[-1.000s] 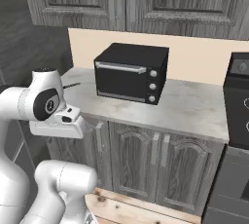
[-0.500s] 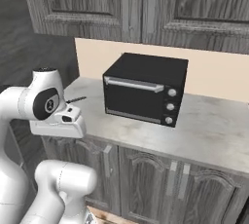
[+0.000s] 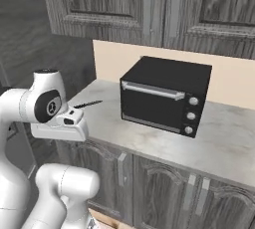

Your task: Retrieve the butter from the fridge and place it on a plate on the dining table. Then retrieve the butter knife by the fridge and place it near the plate.

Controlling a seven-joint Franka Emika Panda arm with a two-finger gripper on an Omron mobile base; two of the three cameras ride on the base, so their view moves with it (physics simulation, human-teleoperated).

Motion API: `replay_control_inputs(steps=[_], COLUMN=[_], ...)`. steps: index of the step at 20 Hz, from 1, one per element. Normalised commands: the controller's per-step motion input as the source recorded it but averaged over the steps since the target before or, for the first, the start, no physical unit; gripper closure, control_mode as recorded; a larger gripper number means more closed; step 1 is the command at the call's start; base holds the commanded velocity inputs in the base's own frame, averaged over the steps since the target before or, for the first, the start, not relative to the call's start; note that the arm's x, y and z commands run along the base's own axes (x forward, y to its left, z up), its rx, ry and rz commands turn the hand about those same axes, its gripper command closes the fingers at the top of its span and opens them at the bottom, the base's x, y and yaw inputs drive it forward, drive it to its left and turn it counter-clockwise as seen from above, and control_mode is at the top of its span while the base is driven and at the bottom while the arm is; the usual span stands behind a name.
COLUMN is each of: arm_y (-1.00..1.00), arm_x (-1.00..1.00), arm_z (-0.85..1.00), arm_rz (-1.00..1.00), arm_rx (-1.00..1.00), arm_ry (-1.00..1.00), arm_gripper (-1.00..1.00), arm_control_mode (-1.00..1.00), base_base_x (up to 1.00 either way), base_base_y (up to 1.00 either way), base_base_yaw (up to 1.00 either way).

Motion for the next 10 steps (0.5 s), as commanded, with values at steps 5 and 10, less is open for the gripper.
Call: replay_control_inputs(steps=[5,10], arm_y=[0.00,0.00], arm_x=[0.00,0.00], arm_z=[0.00,0.00], arm_rz=[0.00,0.00], arm_rx=[0.00,0.00], arm_ry=[0.00,0.00], arm_gripper=[-1.00,-1.00], arm_control_mode=[1.00,1.00], base_base_x=[0.57,0.65], base_base_y=[0.20,0.10], base_base_yaw=[0.26,0.16])
